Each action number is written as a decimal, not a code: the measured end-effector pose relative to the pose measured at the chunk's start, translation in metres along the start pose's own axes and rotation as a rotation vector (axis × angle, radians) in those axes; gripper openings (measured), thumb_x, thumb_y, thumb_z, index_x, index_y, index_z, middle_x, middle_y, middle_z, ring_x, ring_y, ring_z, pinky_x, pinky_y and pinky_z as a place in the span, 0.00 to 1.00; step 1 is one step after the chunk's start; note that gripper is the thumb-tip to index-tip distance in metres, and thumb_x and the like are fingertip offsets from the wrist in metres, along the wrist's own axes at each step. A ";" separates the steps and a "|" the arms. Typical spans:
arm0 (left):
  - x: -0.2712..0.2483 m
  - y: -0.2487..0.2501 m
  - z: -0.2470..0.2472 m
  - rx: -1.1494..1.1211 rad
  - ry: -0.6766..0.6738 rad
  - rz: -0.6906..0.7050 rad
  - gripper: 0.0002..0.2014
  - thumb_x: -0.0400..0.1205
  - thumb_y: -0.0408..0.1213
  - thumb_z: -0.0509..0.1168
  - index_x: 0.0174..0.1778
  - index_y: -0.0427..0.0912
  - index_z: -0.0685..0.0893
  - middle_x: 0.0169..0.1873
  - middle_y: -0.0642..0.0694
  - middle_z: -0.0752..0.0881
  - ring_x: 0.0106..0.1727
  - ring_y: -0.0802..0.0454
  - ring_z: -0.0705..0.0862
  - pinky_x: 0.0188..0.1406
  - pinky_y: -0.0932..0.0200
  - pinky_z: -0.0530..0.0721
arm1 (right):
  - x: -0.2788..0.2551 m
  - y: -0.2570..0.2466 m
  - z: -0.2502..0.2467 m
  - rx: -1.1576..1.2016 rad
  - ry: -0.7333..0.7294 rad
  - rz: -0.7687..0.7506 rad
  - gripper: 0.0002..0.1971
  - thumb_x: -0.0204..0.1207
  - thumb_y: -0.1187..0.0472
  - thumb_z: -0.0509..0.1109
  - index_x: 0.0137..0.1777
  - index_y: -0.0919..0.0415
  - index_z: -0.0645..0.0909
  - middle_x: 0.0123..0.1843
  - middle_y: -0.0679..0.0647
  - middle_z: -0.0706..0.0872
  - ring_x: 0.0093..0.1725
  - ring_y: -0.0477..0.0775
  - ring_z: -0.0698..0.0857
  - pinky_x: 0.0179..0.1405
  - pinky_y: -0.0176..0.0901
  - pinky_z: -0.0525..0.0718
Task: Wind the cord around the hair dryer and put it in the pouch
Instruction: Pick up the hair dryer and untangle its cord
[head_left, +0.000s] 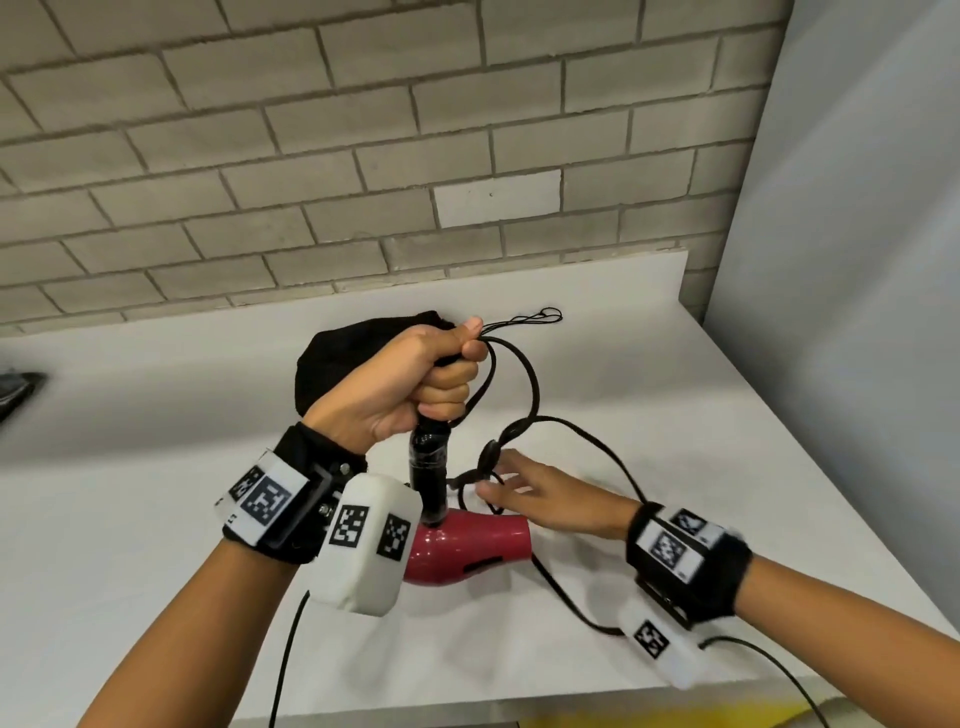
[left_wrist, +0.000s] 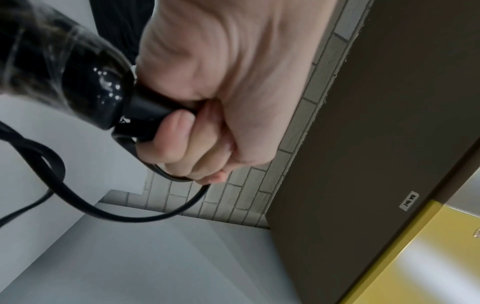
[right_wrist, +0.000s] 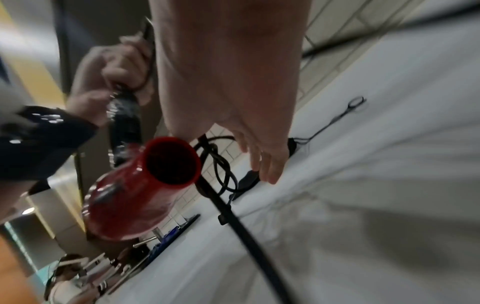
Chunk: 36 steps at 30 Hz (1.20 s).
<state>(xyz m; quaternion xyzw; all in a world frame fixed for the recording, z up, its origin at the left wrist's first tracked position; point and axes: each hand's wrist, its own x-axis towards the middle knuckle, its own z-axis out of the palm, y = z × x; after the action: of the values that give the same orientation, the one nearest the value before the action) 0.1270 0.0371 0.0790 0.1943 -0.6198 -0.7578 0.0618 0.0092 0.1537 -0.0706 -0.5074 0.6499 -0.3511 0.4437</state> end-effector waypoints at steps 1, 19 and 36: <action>-0.002 0.000 -0.001 0.000 0.002 0.003 0.18 0.87 0.44 0.51 0.31 0.44 0.69 0.12 0.57 0.59 0.11 0.63 0.55 0.12 0.66 0.51 | 0.007 0.000 0.000 0.029 -0.020 -0.018 0.26 0.77 0.39 0.64 0.69 0.53 0.74 0.64 0.46 0.83 0.61 0.45 0.83 0.65 0.42 0.79; 0.024 -0.024 0.034 0.391 0.041 0.153 0.26 0.71 0.34 0.78 0.41 0.45 0.61 0.34 0.49 0.89 0.21 0.59 0.64 0.23 0.62 0.62 | -0.083 -0.049 -0.088 0.401 0.473 -0.143 0.07 0.80 0.66 0.64 0.51 0.70 0.80 0.42 0.67 0.92 0.41 0.58 0.92 0.40 0.36 0.89; 0.039 -0.034 0.063 0.515 0.049 0.240 0.14 0.76 0.27 0.64 0.39 0.44 0.63 0.28 0.49 0.65 0.26 0.54 0.62 0.21 0.64 0.64 | -0.106 -0.059 -0.091 0.429 0.614 -0.246 0.11 0.71 0.57 0.69 0.38 0.67 0.78 0.36 0.66 0.91 0.35 0.61 0.92 0.35 0.43 0.90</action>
<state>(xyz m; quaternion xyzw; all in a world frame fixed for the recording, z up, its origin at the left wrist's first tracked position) 0.0727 0.0895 0.0475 0.1469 -0.8088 -0.5578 0.1145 -0.0457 0.2426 0.0390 -0.3488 0.5986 -0.6648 0.2793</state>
